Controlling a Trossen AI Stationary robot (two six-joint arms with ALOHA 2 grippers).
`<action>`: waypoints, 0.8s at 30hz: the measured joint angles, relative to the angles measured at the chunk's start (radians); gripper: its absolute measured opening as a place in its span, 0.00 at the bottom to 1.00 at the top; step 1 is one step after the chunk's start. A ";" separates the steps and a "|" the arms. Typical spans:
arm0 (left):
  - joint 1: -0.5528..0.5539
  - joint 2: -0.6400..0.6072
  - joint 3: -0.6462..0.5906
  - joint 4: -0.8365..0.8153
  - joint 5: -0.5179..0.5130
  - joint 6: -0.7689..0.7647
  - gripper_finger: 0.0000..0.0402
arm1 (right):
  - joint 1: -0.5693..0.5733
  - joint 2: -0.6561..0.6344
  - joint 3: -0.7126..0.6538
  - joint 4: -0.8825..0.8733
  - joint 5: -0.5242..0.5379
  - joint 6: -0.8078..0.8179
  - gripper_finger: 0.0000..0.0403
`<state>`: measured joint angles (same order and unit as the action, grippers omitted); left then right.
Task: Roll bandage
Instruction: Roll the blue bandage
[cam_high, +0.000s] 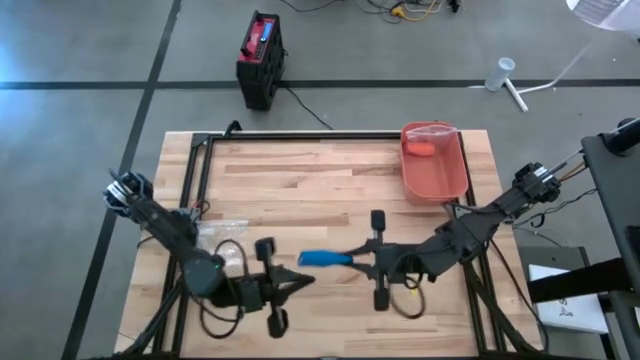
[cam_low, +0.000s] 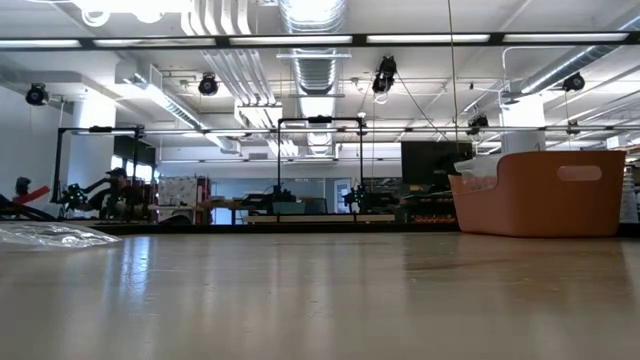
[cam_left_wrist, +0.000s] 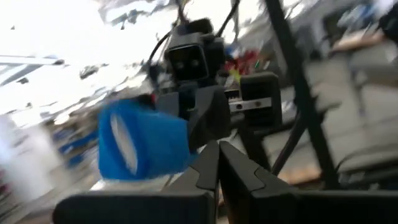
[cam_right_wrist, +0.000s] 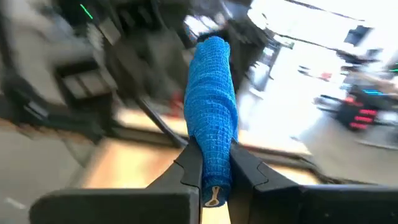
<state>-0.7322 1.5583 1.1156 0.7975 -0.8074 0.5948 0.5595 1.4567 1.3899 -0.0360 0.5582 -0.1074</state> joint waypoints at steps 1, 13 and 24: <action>-0.019 -0.014 0.000 -0.035 -0.055 0.006 0.01 | 0.001 0.000 0.000 -0.037 0.039 -0.017 0.07; -0.040 -0.064 0.000 -0.310 -0.197 -0.205 0.29 | -0.004 0.002 -0.070 -0.205 0.236 -0.291 0.06; 0.101 -0.061 0.000 -0.467 -0.007 -0.331 0.57 | -0.037 0.072 -0.076 -0.257 0.137 -0.256 0.07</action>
<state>-0.6315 1.4975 1.1160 0.3307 -0.8140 0.2639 0.5226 1.5291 1.3140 -0.2929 0.6949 -0.3629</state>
